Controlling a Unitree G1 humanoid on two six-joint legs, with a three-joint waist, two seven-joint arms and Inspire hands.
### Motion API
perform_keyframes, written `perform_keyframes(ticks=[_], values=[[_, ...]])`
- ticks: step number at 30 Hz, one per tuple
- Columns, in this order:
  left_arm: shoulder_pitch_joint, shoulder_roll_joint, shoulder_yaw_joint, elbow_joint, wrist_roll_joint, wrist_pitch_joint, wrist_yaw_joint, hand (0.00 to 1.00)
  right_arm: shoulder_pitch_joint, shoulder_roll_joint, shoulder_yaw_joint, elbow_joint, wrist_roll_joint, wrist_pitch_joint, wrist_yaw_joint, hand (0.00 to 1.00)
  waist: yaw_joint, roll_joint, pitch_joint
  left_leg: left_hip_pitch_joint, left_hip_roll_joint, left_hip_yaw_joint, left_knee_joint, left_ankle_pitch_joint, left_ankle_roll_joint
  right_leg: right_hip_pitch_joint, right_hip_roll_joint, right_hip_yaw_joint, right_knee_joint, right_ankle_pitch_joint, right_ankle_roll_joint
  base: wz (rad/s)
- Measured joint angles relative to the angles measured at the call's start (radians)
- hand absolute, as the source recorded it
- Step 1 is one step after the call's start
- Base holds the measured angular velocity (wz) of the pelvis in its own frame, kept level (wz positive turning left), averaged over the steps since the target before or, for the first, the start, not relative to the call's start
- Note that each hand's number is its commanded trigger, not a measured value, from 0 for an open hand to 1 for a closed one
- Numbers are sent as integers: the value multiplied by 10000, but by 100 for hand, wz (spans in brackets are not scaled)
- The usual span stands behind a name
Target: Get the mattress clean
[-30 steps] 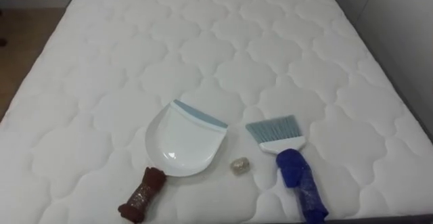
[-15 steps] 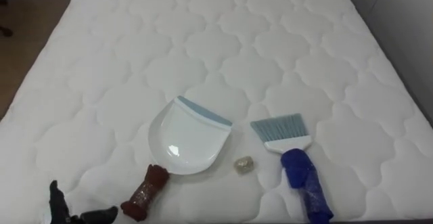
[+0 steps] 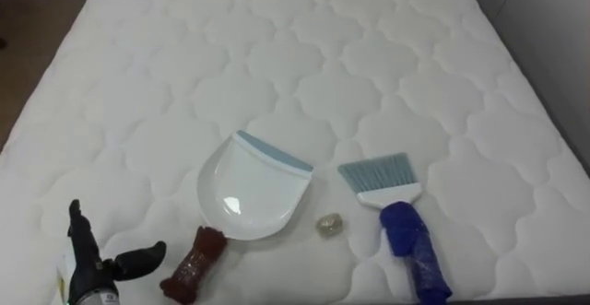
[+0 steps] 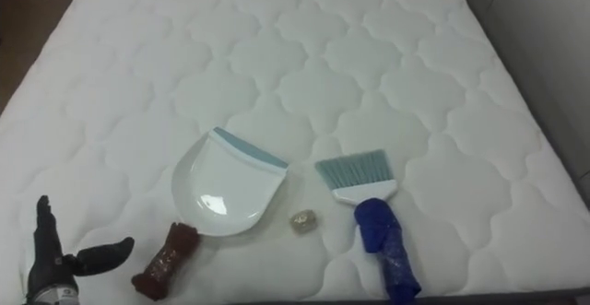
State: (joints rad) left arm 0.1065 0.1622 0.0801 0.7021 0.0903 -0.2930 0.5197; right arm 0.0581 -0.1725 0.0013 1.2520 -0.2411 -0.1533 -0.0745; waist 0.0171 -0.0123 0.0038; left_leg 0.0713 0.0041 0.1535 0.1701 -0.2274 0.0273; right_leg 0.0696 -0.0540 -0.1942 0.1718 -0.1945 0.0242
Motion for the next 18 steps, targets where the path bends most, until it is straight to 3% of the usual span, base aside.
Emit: perform_keyframes(ticks=[6,18], values=[[-60,130,-257,10,4,-97,-9,0,-180,-1,163,144,17,-1,78,0,-133,42,9,-105,5,-4,112,2,3,-96,-17,-2,-16,8,4,0],[-726,110,-746,817,2,-109,-39,0,-462,-162,688,193,57,8,140,0,-168,114,36,-638,54,-41,193,2,3,-543,-22,-42,-6,16,-2,0]])
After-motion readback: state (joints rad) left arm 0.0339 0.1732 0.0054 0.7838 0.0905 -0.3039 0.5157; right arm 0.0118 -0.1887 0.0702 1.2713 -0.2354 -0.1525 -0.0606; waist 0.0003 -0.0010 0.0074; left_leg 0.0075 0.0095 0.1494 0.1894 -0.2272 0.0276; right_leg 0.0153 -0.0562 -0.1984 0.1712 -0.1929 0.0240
